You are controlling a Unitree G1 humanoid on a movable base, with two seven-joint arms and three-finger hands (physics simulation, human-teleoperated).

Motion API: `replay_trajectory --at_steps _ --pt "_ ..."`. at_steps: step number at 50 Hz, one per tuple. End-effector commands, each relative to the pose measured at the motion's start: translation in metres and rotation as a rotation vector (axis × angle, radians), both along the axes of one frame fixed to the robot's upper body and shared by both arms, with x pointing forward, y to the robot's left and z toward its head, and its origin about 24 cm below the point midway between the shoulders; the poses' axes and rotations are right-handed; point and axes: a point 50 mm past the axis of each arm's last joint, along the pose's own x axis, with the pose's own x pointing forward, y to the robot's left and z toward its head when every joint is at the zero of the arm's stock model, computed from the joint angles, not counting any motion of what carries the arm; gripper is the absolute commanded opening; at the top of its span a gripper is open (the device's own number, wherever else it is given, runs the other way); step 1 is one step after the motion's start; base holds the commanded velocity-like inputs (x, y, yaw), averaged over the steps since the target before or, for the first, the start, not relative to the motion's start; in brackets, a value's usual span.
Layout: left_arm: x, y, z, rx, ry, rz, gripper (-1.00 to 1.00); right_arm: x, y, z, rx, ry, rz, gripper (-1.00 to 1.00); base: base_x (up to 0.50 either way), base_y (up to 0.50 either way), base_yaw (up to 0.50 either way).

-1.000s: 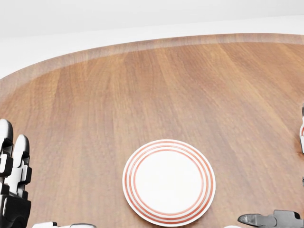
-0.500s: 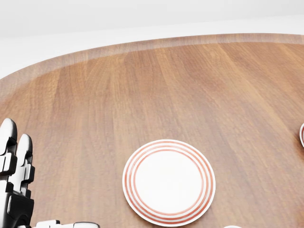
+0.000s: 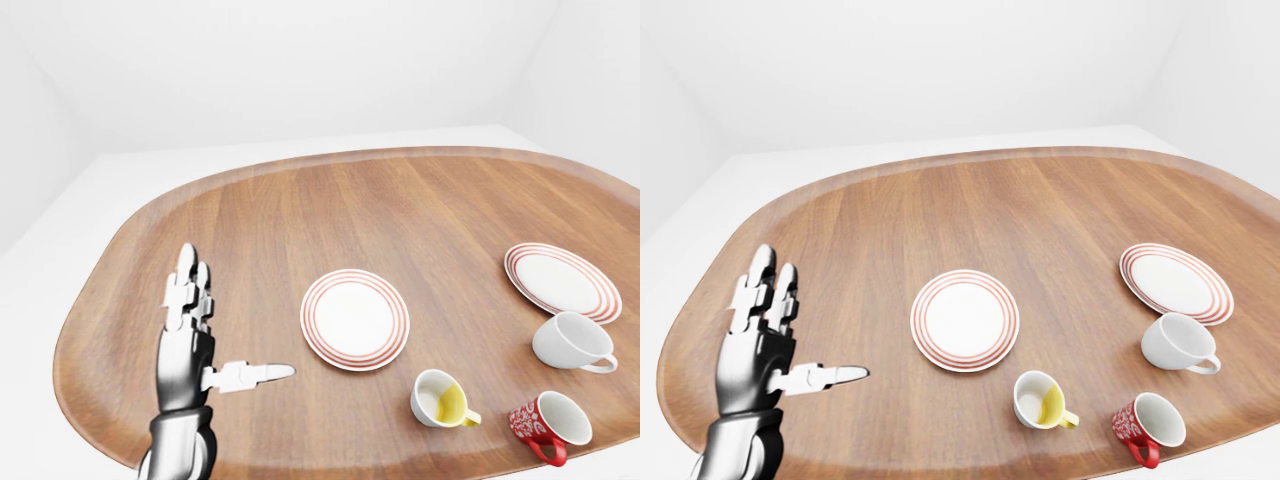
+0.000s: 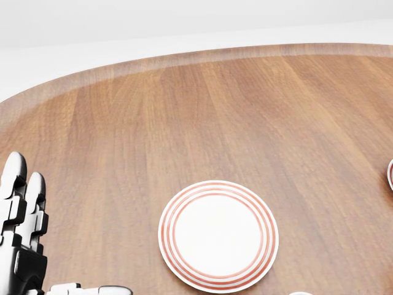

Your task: Put the red mug on the left plate.

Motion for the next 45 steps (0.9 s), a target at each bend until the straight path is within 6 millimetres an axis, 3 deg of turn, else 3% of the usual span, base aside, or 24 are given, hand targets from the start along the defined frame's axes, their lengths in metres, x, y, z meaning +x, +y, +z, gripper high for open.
replay_trajectory --at_steps 1,4,18,22,33,45 --pt "0.000 -0.001 0.000 0.002 0.001 -0.003 1.00 0.006 -0.007 -0.005 0.037 0.054 0.026 1.00 0.00 0.00 0.00" --pt "0.001 -0.001 -0.001 0.002 0.002 -0.004 1.00 0.010 -0.007 -0.006 0.041 0.058 0.037 1.00 0.00 0.00 0.00" --pt "0.002 -0.001 -0.001 0.003 0.005 -0.005 1.00 0.102 0.006 0.037 -0.095 0.044 0.384 1.00 0.00 0.00 0.00" --pt "0.002 -0.001 -0.002 0.003 0.005 -0.004 1.00 0.120 0.010 0.040 -0.115 0.052 0.447 1.00 0.00 0.00 0.00" --pt "0.002 -0.001 -0.002 0.002 0.005 -0.004 1.00 0.133 0.014 0.044 -0.137 0.065 0.500 1.00 0.00 0.00 0.00" --pt "0.002 -0.002 -0.002 0.003 0.006 -0.004 1.00 0.150 0.018 0.028 -0.100 0.064 0.545 1.00 0.00 0.00 0.00"
